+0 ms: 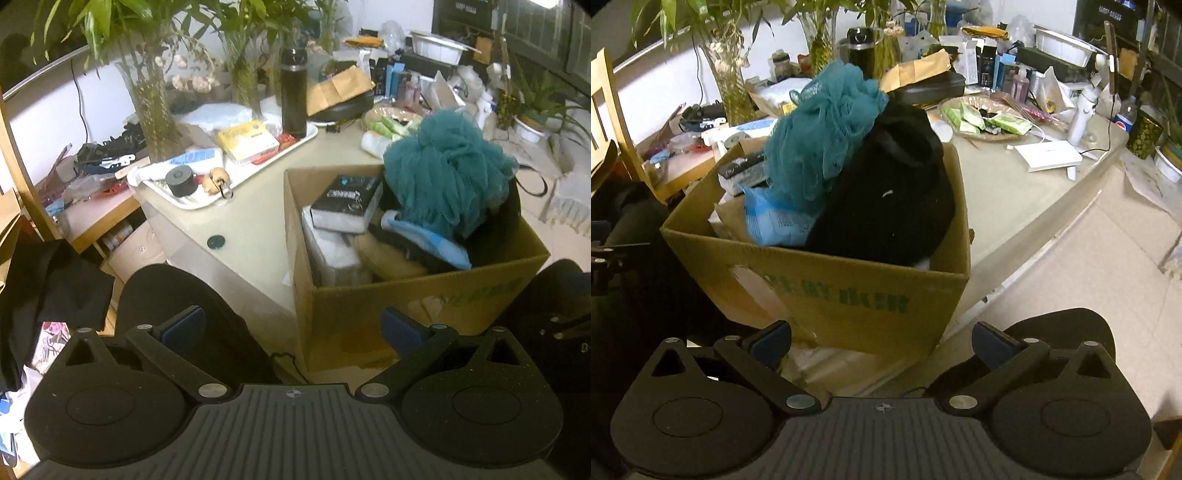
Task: Organize soft objects
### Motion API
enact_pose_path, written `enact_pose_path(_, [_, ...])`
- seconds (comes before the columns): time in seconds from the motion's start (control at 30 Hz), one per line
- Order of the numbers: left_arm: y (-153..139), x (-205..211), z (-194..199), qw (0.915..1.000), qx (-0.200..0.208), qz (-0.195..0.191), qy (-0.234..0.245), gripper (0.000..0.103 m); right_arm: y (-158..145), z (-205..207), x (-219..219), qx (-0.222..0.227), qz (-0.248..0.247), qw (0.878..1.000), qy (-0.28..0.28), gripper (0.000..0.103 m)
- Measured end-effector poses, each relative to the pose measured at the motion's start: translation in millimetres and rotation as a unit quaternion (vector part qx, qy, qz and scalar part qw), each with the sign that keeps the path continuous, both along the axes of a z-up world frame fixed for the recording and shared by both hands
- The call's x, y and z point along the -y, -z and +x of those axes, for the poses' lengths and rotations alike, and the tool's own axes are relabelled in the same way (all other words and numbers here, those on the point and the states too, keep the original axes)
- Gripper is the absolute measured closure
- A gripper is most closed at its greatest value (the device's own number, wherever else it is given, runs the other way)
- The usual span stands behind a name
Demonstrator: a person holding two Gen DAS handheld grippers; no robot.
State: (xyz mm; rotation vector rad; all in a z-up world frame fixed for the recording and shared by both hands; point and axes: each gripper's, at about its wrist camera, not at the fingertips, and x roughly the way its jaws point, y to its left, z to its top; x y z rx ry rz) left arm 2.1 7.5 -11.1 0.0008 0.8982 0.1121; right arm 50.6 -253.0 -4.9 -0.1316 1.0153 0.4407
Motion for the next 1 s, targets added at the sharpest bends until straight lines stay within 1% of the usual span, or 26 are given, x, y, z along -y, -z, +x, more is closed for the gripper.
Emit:
enact_pose_path(0.17, [3.6, 3.1, -0.1, 0.9999, -0.014, 0.001, 0.008, 0.0, 3.2, 1.4, -4.0, -0.002, -0.017, 1.0, 0.003, 0.0])
enact_pose_path(0.3, [4.3, 3.7, -0.8, 0.9997, -0.015, -0.009, 0.018, 0.0, 2.6, 1.6, -3.9, 0.004, -0.022, 1.0, 0.007, 0.0])
enact_pose_path(0.37, [4.2, 5.6, -0.6, 0.9997, -0.016, -0.007, 0.019, 0.0, 2.3, 2.0, -3.8, 0.004, -0.024, 1.0, 0.007, 0.0])
enact_pose_path(0.6, [4.8, 9.8, 1.9, 0.9995, -0.019, 0.006, 0.025, 0.0, 1.5, 2.4, -2.6, 0.005, -0.023, 1.0, 0.013, 0.0])
enact_pose_path(1.0, [1.4, 7.5, 2.8, 0.9995, -0.014, -0.006, 0.028, 0.0, -1.4, 3.4, -1.9, 0.006, -0.017, 1.0, 0.026, 0.0])
